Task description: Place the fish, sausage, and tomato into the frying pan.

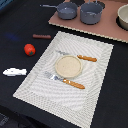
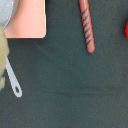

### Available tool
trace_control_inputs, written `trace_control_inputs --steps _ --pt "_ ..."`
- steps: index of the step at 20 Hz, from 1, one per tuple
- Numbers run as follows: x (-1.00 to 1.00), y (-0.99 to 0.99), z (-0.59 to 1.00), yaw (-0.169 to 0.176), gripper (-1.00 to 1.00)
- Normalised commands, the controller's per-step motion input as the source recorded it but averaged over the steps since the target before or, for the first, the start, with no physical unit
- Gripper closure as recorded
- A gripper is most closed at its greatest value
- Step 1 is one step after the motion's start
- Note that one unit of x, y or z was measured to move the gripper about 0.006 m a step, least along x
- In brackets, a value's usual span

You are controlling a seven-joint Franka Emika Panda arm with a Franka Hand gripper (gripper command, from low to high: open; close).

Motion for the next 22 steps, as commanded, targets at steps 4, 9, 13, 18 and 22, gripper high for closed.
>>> trace_control_inputs --steps 4,9,13,18,22 --pt "0.28 -0.95 -0.6 0.057 -1.0" --pt "0.27 -0.96 -0.6 0.056 -1.0" --pt "0.17 -1.0 -0.57 0.039 -1.0" --pt "0.06 -1.0 -0.38 0.029 -1.0" --pt "0.0 -1.0 -0.23 0.016 -1.0"
